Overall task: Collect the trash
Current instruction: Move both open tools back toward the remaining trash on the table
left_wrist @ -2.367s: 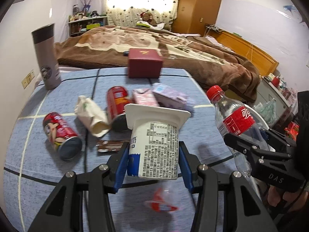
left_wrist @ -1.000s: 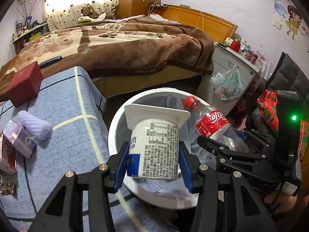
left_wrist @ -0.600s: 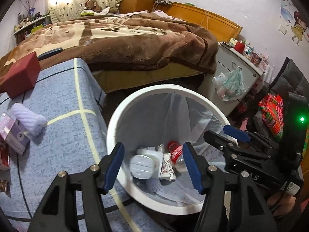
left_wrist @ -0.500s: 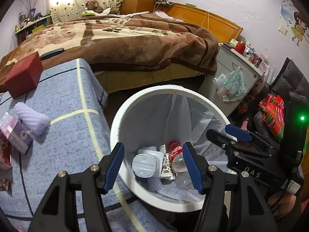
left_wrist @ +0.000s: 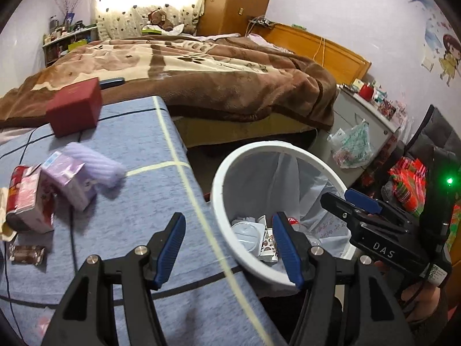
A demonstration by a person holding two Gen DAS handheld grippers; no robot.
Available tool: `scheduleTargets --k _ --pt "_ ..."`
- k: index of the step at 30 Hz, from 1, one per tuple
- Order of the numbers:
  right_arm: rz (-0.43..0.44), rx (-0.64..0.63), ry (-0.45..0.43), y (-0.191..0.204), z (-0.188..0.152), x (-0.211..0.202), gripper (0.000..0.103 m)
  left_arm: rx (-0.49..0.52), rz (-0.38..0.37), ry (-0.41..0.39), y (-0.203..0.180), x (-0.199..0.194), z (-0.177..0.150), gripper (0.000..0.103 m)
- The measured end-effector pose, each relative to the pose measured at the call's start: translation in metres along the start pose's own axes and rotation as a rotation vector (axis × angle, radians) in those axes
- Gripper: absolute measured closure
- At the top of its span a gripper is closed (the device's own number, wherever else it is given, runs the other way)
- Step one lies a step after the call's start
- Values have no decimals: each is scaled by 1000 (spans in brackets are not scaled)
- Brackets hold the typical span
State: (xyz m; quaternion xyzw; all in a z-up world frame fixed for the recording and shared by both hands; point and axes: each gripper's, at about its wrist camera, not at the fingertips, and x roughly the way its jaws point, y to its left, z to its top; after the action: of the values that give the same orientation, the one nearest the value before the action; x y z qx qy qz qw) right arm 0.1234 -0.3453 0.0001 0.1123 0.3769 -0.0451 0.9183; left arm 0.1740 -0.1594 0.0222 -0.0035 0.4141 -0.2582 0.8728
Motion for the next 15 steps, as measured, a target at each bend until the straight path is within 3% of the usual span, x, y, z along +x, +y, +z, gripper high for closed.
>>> scheduleTargets --k 15 --pt "116 -132 -29 74 -2 -3 38 -119 173 -116 86 -68 -29 37"
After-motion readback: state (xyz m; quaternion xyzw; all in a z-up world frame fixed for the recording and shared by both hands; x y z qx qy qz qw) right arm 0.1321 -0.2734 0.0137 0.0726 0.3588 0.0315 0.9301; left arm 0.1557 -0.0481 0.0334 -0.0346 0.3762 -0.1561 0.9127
